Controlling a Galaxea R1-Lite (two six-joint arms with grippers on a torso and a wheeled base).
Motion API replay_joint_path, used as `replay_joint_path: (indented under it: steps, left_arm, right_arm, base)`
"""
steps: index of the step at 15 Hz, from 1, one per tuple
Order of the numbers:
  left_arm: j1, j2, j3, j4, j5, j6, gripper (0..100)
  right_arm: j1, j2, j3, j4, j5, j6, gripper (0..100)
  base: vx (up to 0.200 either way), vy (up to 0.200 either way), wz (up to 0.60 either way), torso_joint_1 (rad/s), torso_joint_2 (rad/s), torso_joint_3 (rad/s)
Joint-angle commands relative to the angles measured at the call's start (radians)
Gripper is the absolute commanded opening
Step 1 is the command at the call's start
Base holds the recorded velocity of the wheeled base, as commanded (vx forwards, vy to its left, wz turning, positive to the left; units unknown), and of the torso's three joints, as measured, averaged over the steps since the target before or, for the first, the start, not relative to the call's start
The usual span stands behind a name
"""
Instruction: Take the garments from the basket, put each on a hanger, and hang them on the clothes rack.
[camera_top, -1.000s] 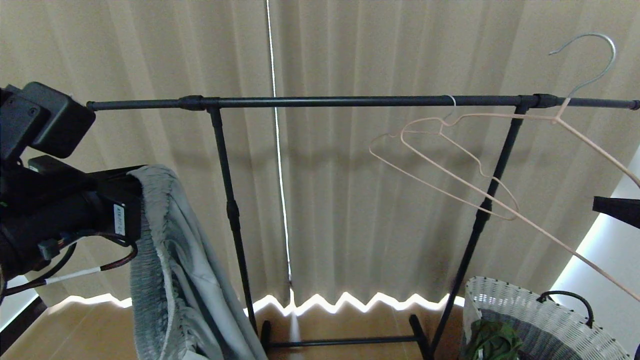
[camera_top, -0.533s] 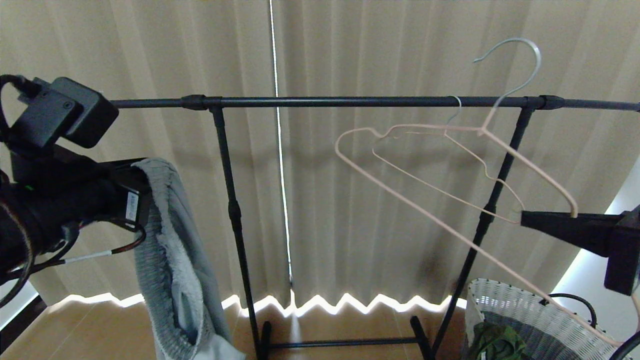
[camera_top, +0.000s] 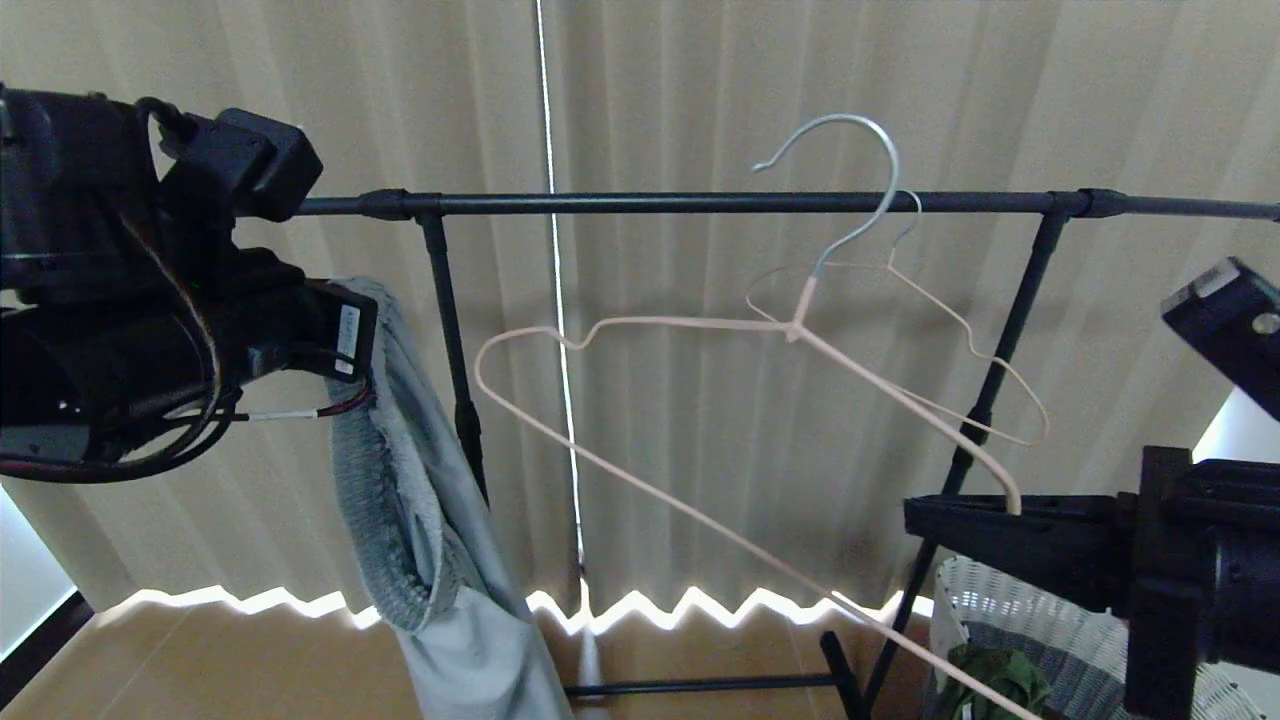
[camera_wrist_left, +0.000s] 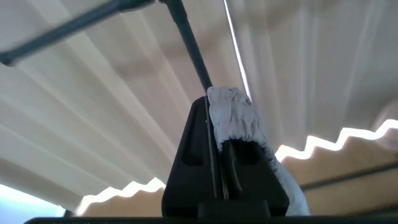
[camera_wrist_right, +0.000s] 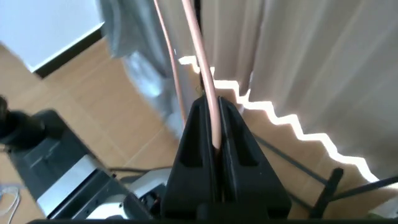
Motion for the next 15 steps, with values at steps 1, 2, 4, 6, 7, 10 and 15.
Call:
replay_joint_path:
  steps: [1,2,4,6,7,10,15]
  left_arm:
    - [-0.011,0.062,-0.121,0.091,0.005,-0.058,0]
    - [-0.007,0.077,-0.155,0.114,0.016,-0.058,0]
    - [-0.007,0.111,-0.178,0.115,0.063,-0.058,0]
    - [-0.011,0.119,-0.178,0.115,0.086,-0.058,0]
    - [-0.011,0.119,-0.178,0.115,0.086,-0.058,0]
    - [-0.016,0.114,-0.173,0.123,0.088,-0.058,0]
    - [-0.027,0.111,-0.173,0.169,0.129,-0.053,0]
  right_arm:
    - [0.044,0.059,-0.001,-0.020,-0.001,0.002,0]
    - [0.058,0.072,0.004,-0.046,-0.001,0.003,0]
    - [0.085,0.078,0.001,-0.053,0.000,0.039,0]
    - [0.094,0.098,-0.001,-0.053,-0.001,0.048,0]
    - [0.094,0.099,-0.001,-0.053,-0.001,0.045,0]
    - [0.094,0.148,-0.007,-0.097,-0.004,0.048,0]
    - [0.093,0.292,-0.077,-0.206,-0.029,0.117,0]
  base:
    - [0.000,0.000,0.00,0.000,0.00,0.000]
    - [0.000,0.000,0.00,0.000,0.00,0.000]
    - [0.000,0.000,0.00,0.000,0.00,0.000]
    - [0.000,0.000,0.00,0.000,0.00,0.000]
    - [0.000,0.000,0.00,0.000,0.00,0.000]
    - [0.000,0.000,0.00,0.000,0.00,0.000]
    - [0.000,0.000,0.00,0.000,0.00,0.000]
